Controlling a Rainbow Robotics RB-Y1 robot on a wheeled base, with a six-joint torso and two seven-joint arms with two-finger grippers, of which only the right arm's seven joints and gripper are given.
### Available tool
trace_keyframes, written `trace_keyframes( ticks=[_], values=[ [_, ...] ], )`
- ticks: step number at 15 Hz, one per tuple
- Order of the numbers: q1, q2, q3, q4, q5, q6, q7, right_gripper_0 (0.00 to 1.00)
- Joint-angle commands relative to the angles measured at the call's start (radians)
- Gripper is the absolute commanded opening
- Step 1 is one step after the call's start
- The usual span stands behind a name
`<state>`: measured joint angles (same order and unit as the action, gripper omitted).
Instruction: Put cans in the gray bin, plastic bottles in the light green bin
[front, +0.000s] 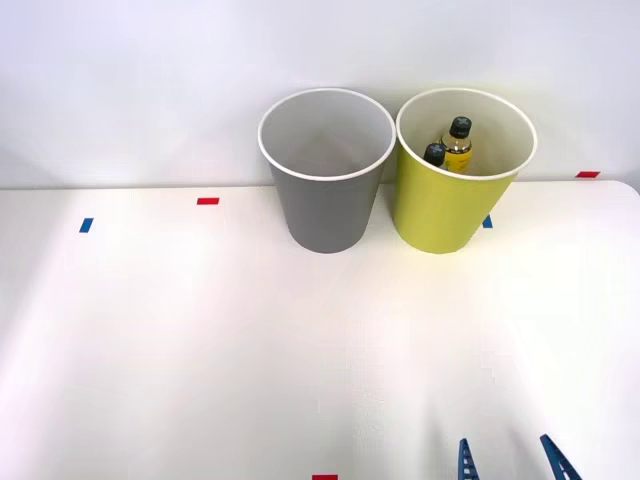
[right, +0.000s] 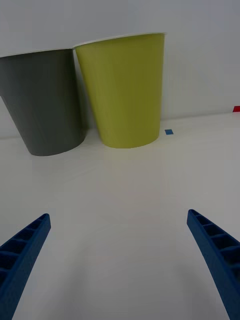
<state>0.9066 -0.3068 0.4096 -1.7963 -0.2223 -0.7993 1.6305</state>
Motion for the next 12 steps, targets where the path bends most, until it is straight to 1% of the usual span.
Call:
trace_keyframes(
  ticks=[1, 12],
  values=[
    [0.0, 0.0, 0.0, 0.0, 0.0, 0.0, 0.0, 0.94],
    [0.0, 0.0, 0.0, 0.0, 0.0, 0.0, 0.0, 0.94]
  ],
)
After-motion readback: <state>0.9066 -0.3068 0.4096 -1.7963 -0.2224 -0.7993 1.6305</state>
